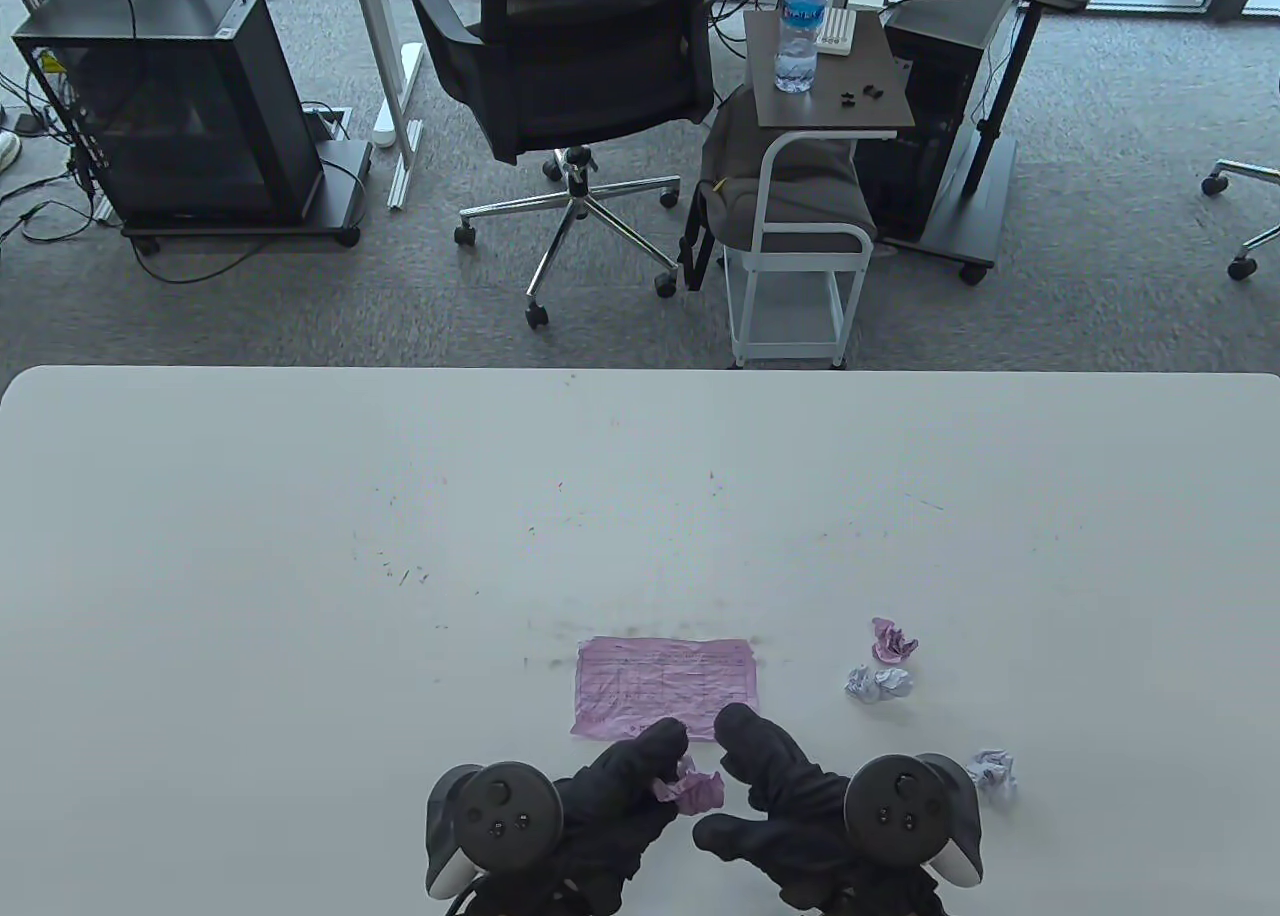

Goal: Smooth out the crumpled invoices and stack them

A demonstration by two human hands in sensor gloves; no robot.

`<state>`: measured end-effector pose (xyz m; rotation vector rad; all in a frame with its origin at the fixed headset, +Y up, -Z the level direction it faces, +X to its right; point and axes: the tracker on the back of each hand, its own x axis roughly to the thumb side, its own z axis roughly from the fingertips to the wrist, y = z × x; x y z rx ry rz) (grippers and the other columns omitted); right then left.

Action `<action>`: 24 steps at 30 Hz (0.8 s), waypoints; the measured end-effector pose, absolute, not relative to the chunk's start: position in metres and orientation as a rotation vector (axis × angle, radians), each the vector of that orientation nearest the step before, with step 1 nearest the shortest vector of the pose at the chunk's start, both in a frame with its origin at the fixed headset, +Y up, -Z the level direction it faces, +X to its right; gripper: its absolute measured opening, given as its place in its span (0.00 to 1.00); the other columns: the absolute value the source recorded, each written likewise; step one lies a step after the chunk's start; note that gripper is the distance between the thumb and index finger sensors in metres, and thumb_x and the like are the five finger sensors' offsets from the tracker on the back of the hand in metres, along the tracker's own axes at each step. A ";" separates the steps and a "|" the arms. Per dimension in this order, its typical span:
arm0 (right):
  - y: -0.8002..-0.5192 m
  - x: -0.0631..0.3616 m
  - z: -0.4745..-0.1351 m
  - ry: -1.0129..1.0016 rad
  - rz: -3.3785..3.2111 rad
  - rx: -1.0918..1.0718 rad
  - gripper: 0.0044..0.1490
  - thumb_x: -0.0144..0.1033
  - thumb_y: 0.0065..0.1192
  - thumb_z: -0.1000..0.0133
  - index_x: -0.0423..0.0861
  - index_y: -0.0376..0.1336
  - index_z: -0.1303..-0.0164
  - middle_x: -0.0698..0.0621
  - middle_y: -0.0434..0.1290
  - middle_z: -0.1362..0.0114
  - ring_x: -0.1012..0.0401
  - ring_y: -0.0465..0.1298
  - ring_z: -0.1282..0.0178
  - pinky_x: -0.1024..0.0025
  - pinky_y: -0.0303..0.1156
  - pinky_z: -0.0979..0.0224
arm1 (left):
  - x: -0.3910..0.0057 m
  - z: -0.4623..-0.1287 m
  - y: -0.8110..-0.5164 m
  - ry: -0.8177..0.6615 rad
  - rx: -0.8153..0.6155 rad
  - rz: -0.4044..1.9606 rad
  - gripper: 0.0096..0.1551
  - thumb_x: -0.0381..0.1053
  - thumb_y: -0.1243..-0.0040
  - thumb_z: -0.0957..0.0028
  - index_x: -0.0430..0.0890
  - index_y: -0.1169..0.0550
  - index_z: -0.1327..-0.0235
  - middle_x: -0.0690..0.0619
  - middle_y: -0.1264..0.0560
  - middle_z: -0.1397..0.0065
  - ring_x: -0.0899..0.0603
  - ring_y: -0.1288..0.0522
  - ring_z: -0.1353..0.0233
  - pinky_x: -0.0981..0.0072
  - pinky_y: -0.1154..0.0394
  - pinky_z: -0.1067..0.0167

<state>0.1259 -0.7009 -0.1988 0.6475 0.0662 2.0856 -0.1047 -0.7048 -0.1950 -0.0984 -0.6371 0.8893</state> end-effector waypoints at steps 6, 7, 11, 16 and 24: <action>-0.693 0.132 -0.197 -0.126 2.250 0.536 0.25 0.36 0.69 0.46 0.41 0.67 0.40 0.40 0.81 0.46 0.55 0.84 0.57 0.60 0.83 0.55 | -0.109 -0.198 -0.710 -0.590 -0.149 0.939 0.36 0.38 0.35 0.43 0.34 0.36 0.24 0.36 0.26 0.36 0.43 0.14 0.49 0.52 0.15 0.50; -0.693 0.136 -0.197 -0.140 2.229 0.515 0.25 0.36 0.68 0.45 0.41 0.67 0.40 0.40 0.81 0.46 0.55 0.84 0.58 0.60 0.84 0.56 | -0.112 -0.199 -0.712 -0.566 -0.177 0.992 0.35 0.38 0.36 0.42 0.34 0.36 0.24 0.36 0.26 0.37 0.43 0.14 0.50 0.52 0.15 0.50; -0.697 0.149 -0.198 -0.174 2.100 0.419 0.25 0.35 0.67 0.45 0.40 0.66 0.40 0.41 0.82 0.50 0.57 0.84 0.62 0.61 0.83 0.59 | -0.113 -0.204 -0.722 -0.540 -0.315 1.210 0.33 0.38 0.38 0.41 0.35 0.35 0.24 0.38 0.25 0.37 0.44 0.14 0.50 0.52 0.15 0.49; -0.693 0.158 -0.195 -0.292 2.146 0.346 0.25 0.35 0.65 0.44 0.41 0.65 0.39 0.45 0.82 0.54 0.59 0.83 0.66 0.63 0.83 0.62 | -0.115 -0.207 -0.724 -0.524 -0.312 1.173 0.32 0.38 0.41 0.39 0.35 0.36 0.23 0.39 0.25 0.38 0.44 0.15 0.51 0.49 0.17 0.49; -0.697 0.156 -0.198 -0.221 1.908 0.300 0.25 0.35 0.63 0.43 0.41 0.64 0.37 0.46 0.82 0.54 0.59 0.83 0.66 0.63 0.84 0.62 | -0.117 -0.211 -0.729 -0.644 -0.388 1.305 0.66 0.69 0.39 0.47 0.43 0.63 0.19 0.39 0.67 0.19 0.22 0.53 0.20 0.29 0.40 0.31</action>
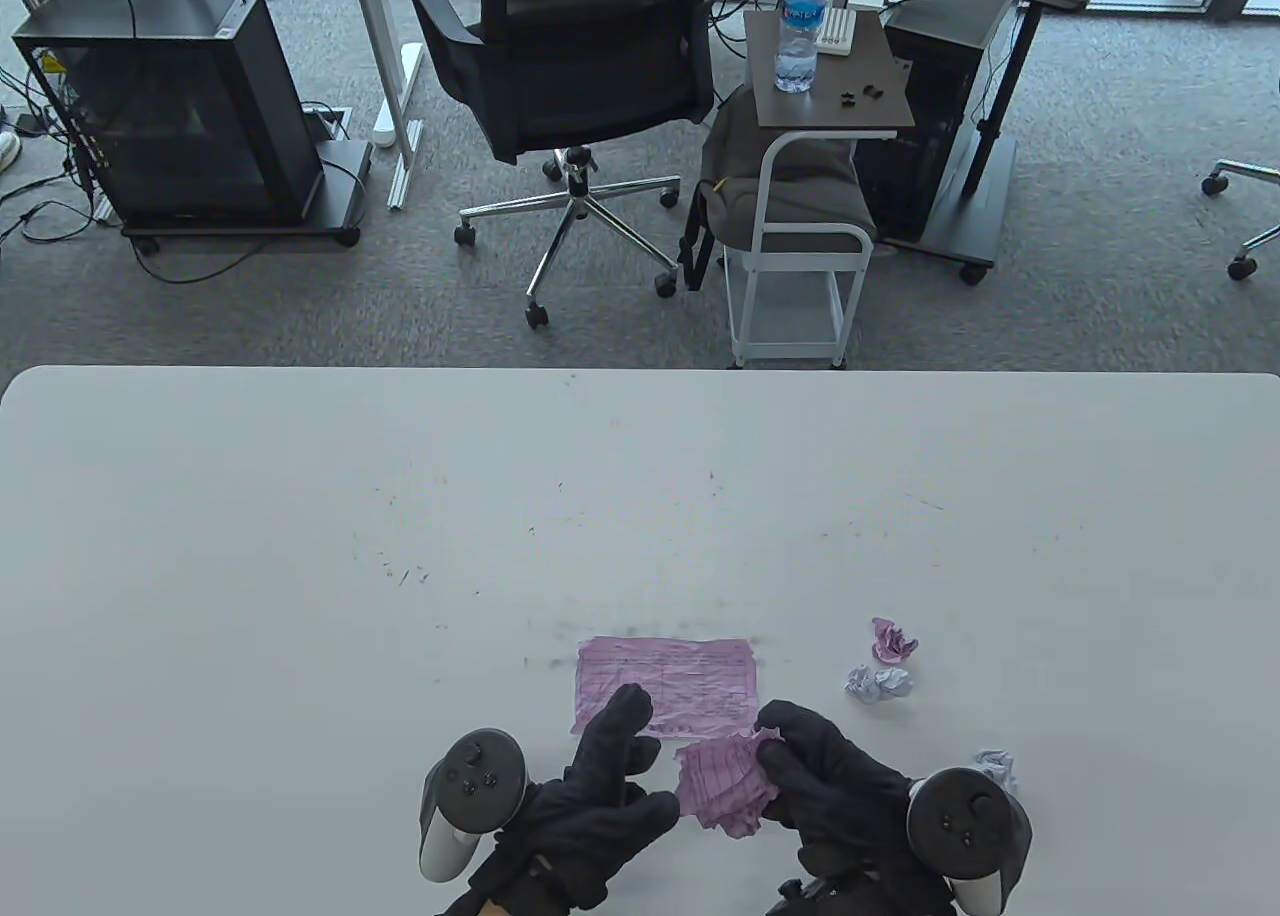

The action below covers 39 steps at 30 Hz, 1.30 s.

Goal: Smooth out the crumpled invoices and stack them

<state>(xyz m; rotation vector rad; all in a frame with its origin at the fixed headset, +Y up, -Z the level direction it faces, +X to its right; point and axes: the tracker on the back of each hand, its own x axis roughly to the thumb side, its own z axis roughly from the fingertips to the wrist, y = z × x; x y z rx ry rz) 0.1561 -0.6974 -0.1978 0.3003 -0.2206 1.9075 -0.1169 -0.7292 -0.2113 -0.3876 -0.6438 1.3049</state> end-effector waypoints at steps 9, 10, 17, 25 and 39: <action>-0.710 0.137 -0.201 -0.070 1.863 0.365 0.26 0.33 0.60 0.42 0.40 0.60 0.35 0.45 0.80 0.49 0.57 0.83 0.62 0.62 0.83 0.59 | -0.107 -0.205 -0.721 -0.667 -0.317 1.235 0.26 0.49 0.40 0.36 0.45 0.32 0.28 0.37 0.48 0.18 0.24 0.40 0.22 0.31 0.34 0.32; -0.711 0.136 -0.201 -0.054 1.860 0.381 0.26 0.32 0.59 0.41 0.40 0.60 0.34 0.43 0.79 0.48 0.56 0.83 0.60 0.60 0.83 0.58 | -0.108 -0.205 -0.720 -0.656 -0.295 1.221 0.25 0.49 0.41 0.36 0.45 0.32 0.29 0.36 0.47 0.19 0.24 0.39 0.22 0.32 0.34 0.33; -0.702 0.151 -0.205 -0.056 2.006 0.583 0.56 0.58 0.62 0.44 0.40 0.41 0.21 0.28 0.52 0.19 0.37 0.66 0.30 0.44 0.73 0.38 | -0.108 -0.206 -0.717 -0.697 -0.301 1.116 0.24 0.46 0.42 0.37 0.44 0.33 0.30 0.36 0.29 0.29 0.26 0.24 0.32 0.33 0.27 0.39; -0.711 0.124 -0.204 0.137 2.058 0.734 0.47 0.52 0.67 0.47 0.40 0.55 0.25 0.35 0.72 0.31 0.47 0.79 0.44 0.49 0.79 0.44 | -0.096 -0.202 -0.725 -0.707 -0.421 1.048 0.24 0.44 0.43 0.36 0.47 0.34 0.28 0.41 0.25 0.35 0.31 0.20 0.39 0.35 0.26 0.41; -0.693 0.145 -0.201 -0.174 2.177 0.608 0.26 0.41 0.64 0.43 0.41 0.68 0.39 0.50 0.81 0.62 0.63 0.79 0.74 0.64 0.82 0.64 | -0.097 -0.208 -0.739 -0.639 -0.660 1.047 0.25 0.47 0.35 0.39 0.40 0.25 0.31 0.37 0.26 0.33 0.28 0.21 0.38 0.32 0.28 0.40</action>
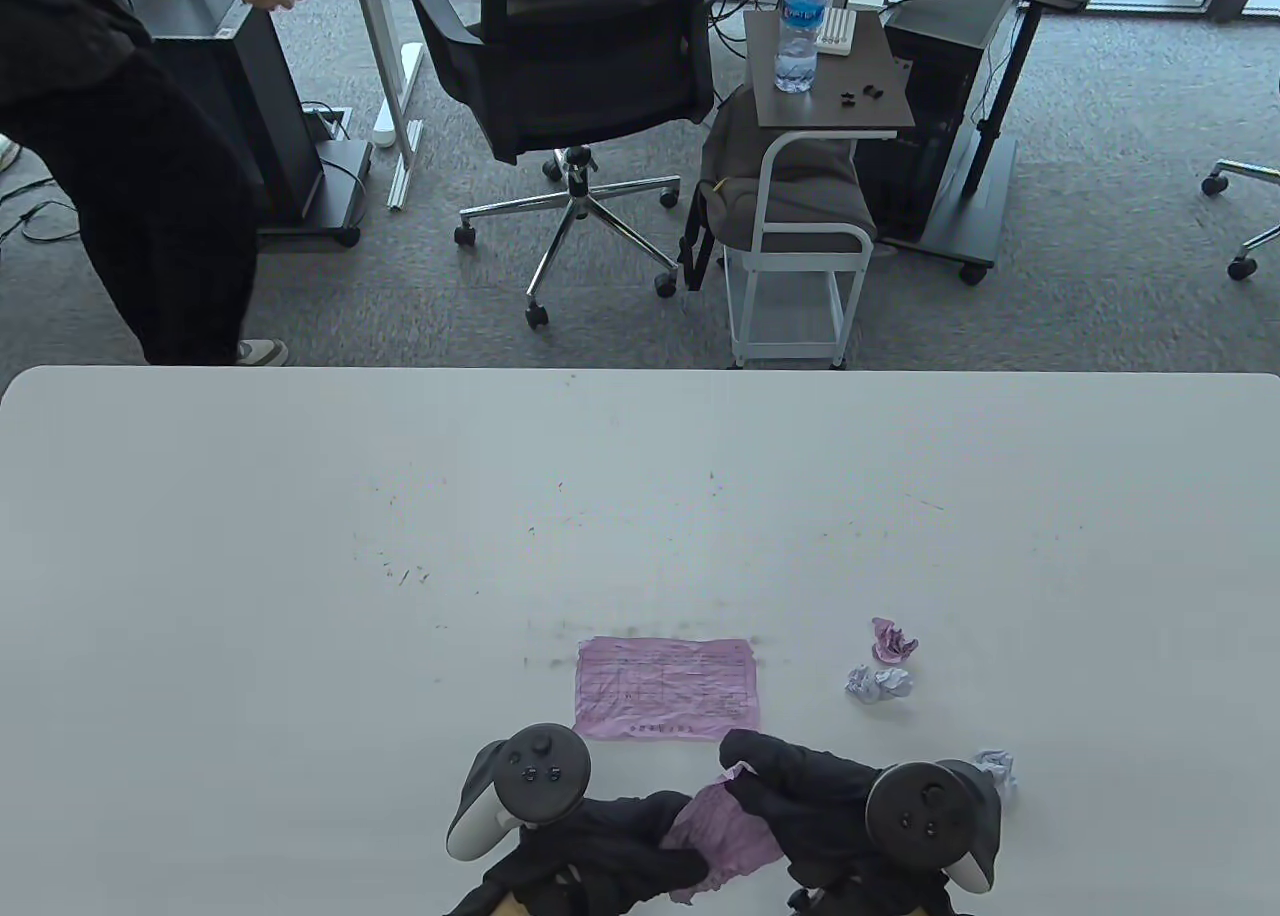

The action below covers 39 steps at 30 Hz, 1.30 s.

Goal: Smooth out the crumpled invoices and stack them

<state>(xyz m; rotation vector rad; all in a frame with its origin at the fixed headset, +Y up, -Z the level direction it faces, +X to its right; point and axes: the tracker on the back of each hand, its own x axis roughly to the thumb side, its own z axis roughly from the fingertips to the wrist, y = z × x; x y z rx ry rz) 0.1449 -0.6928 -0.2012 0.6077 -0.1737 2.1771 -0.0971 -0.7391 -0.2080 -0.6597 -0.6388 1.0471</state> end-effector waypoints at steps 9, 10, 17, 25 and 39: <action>-0.682 0.154 -0.197 -0.318 2.280 0.590 0.25 0.42 0.64 0.43 0.41 0.68 0.40 0.52 0.81 0.66 0.64 0.78 0.76 0.65 0.82 0.66 | -0.107 -0.213 -0.737 -0.545 -0.550 0.910 0.23 0.42 0.34 0.40 0.40 0.24 0.33 0.38 0.24 0.36 0.30 0.19 0.40 0.34 0.26 0.42; -0.682 0.155 -0.197 -0.328 2.279 0.580 0.25 0.42 0.64 0.43 0.42 0.68 0.40 0.52 0.81 0.66 0.64 0.79 0.76 0.65 0.82 0.66 | -0.108 -0.213 -0.737 -0.535 -0.535 0.908 0.23 0.41 0.35 0.40 0.39 0.24 0.33 0.39 0.23 0.37 0.30 0.18 0.41 0.35 0.25 0.43; -0.688 0.167 -0.201 -0.323 2.280 0.457 0.25 0.42 0.63 0.43 0.41 0.68 0.40 0.51 0.81 0.63 0.63 0.80 0.74 0.63 0.82 0.64 | -0.125 -0.218 -0.733 -0.415 -0.380 0.948 0.25 0.42 0.34 0.41 0.39 0.26 0.32 0.41 0.24 0.38 0.34 0.18 0.43 0.36 0.25 0.43; -0.700 0.176 -0.207 -0.227 2.234 0.350 0.25 0.40 0.63 0.42 0.41 0.67 0.38 0.47 0.82 0.57 0.60 0.82 0.69 0.60 0.83 0.61 | -0.138 -0.219 -0.732 -0.383 -0.225 1.209 0.23 0.41 0.41 0.38 0.43 0.30 0.30 0.42 0.31 0.32 0.29 0.26 0.32 0.27 0.30 0.39; -0.706 0.185 -0.214 0.030 2.249 0.405 0.54 0.62 0.59 0.46 0.38 0.47 0.22 0.32 0.62 0.24 0.42 0.73 0.38 0.53 0.79 0.50 | -0.137 -0.212 -0.711 -0.492 0.054 0.979 0.25 0.38 0.46 0.38 0.45 0.34 0.27 0.41 0.26 0.37 0.51 0.17 0.65 0.49 0.19 0.48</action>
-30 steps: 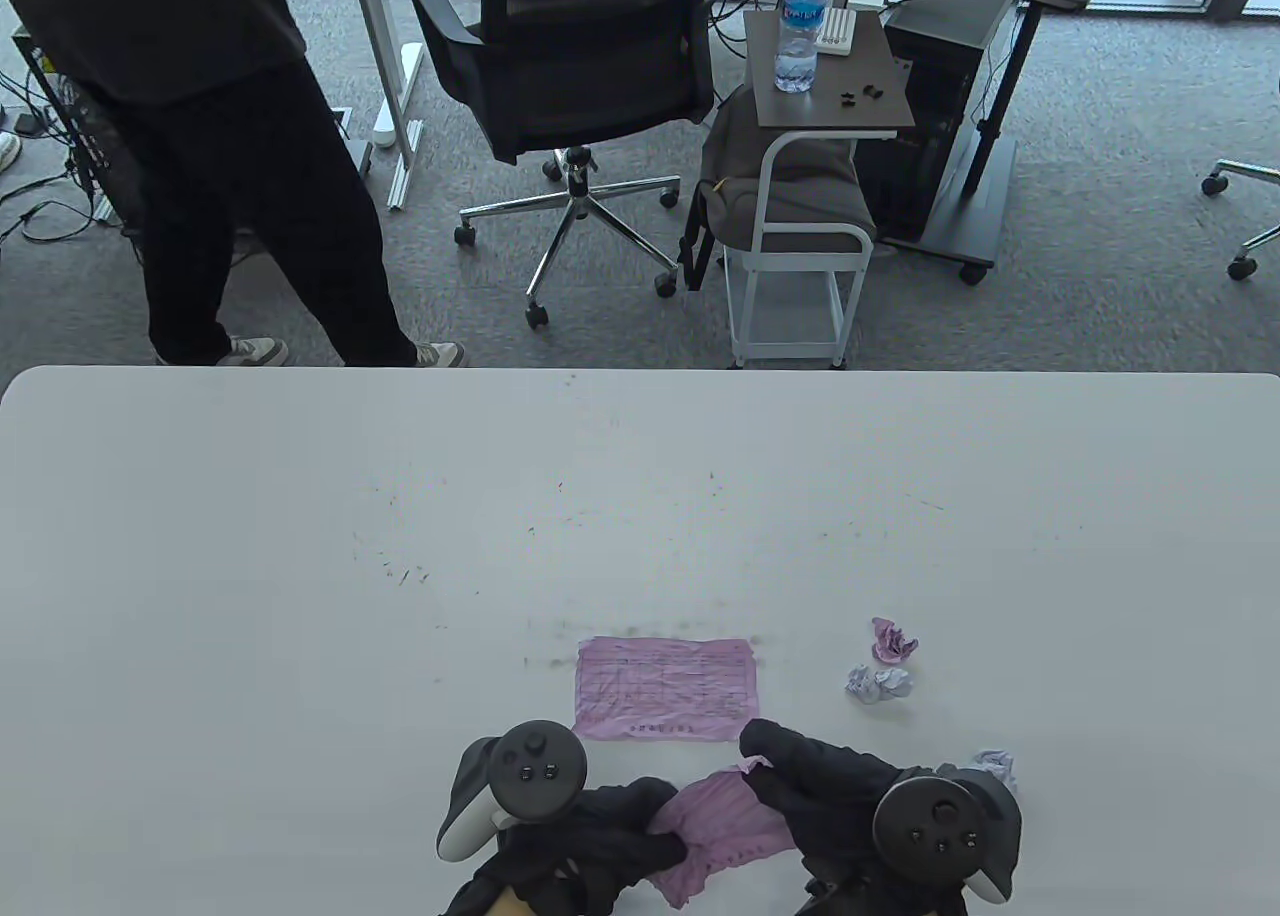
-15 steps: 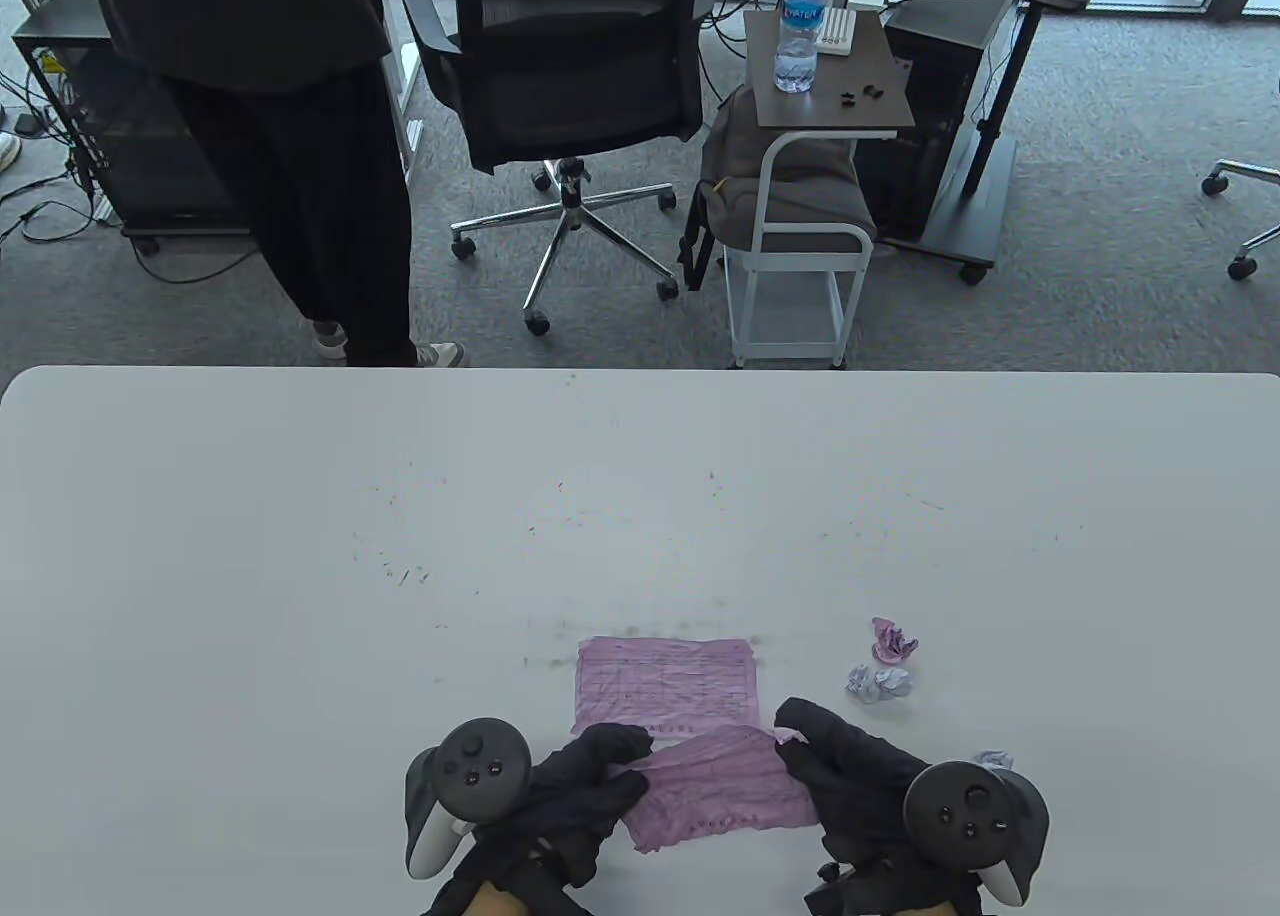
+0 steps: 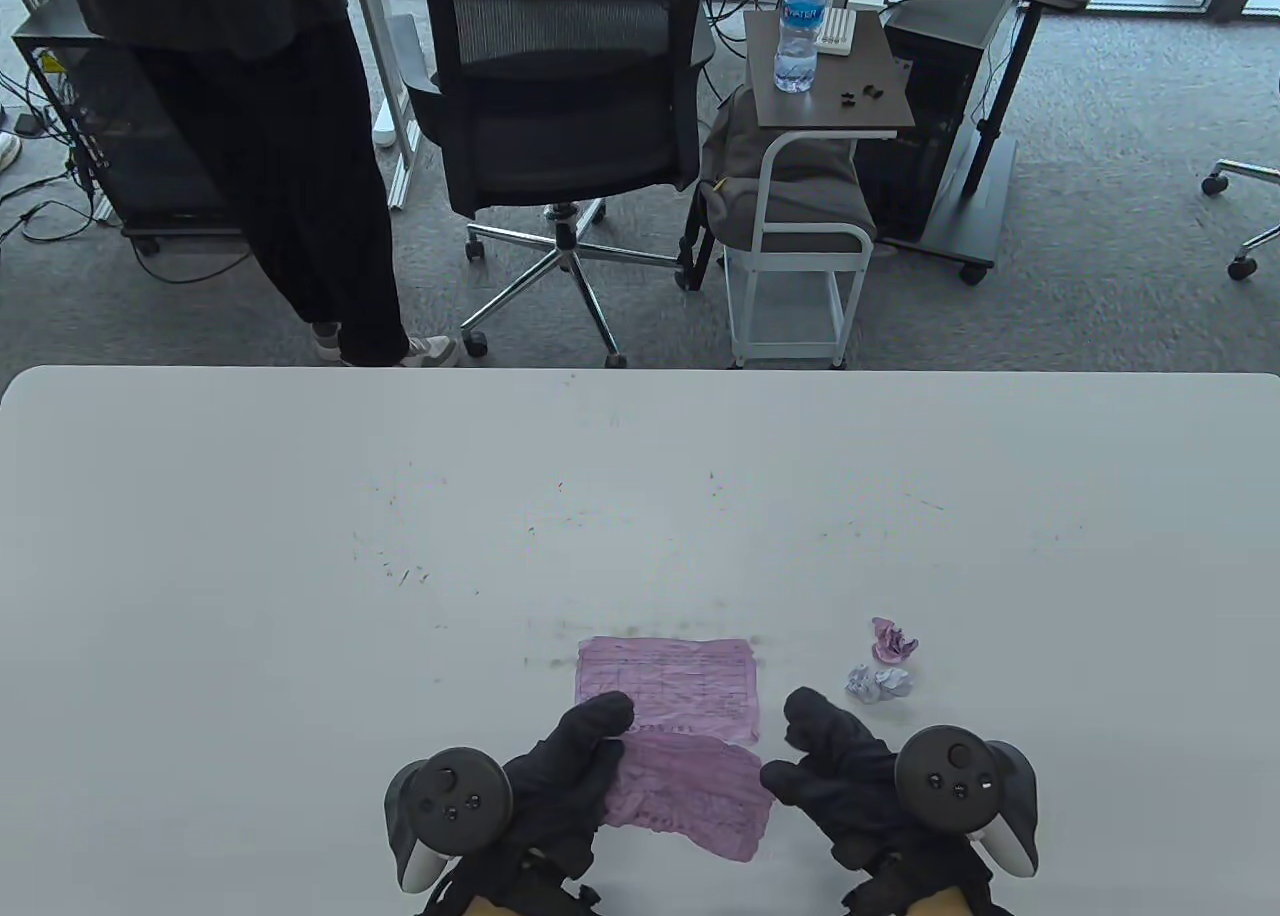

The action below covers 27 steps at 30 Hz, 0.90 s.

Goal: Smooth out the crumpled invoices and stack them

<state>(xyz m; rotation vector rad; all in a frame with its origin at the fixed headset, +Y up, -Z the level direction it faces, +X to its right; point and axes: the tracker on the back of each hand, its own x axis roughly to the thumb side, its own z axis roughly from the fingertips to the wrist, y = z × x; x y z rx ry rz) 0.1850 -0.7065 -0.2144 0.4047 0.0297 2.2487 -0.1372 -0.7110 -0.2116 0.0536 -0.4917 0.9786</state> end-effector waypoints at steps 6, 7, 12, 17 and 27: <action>-0.693 0.163 -0.202 -0.023 2.290 0.599 0.58 0.64 0.61 0.48 0.41 0.45 0.20 0.29 0.52 0.19 0.36 0.64 0.30 0.45 0.74 0.41 | -0.114 -0.203 -0.704 -0.623 0.034 0.821 0.30 0.38 0.44 0.38 0.41 0.38 0.24 0.42 0.25 0.37 0.53 0.18 0.70 0.53 0.17 0.52; -0.694 0.151 -0.200 0.010 2.318 0.660 0.58 0.64 0.62 0.48 0.40 0.44 0.20 0.29 0.52 0.19 0.36 0.63 0.29 0.44 0.73 0.40 | -0.110 -0.201 -0.704 -0.644 0.017 0.820 0.30 0.39 0.44 0.38 0.41 0.38 0.23 0.42 0.25 0.37 0.53 0.18 0.71 0.53 0.17 0.53; -0.701 0.120 -0.200 0.129 2.393 0.738 0.56 0.57 0.64 0.46 0.38 0.44 0.21 0.28 0.59 0.23 0.39 0.69 0.33 0.43 0.74 0.39 | -0.106 -0.197 -0.704 -0.690 -0.017 0.877 0.31 0.39 0.44 0.38 0.42 0.39 0.23 0.43 0.26 0.36 0.53 0.18 0.71 0.55 0.17 0.52; -0.715 0.125 -0.207 0.193 2.128 0.640 0.26 0.37 0.65 0.42 0.40 0.65 0.36 0.43 0.81 0.47 0.53 0.83 0.58 0.52 0.81 0.51 | -0.112 -0.201 -0.705 -0.640 -0.019 0.948 0.31 0.40 0.43 0.38 0.42 0.38 0.22 0.43 0.25 0.37 0.53 0.18 0.72 0.55 0.17 0.53; -0.707 0.142 -0.210 0.156 2.201 0.639 0.26 0.41 0.66 0.42 0.40 0.67 0.40 0.52 0.81 0.64 0.63 0.80 0.73 0.63 0.83 0.63 | -0.112 -0.208 -0.717 -0.598 -0.075 0.846 0.34 0.46 0.39 0.40 0.40 0.36 0.23 0.44 0.22 0.44 0.53 0.17 0.73 0.54 0.16 0.55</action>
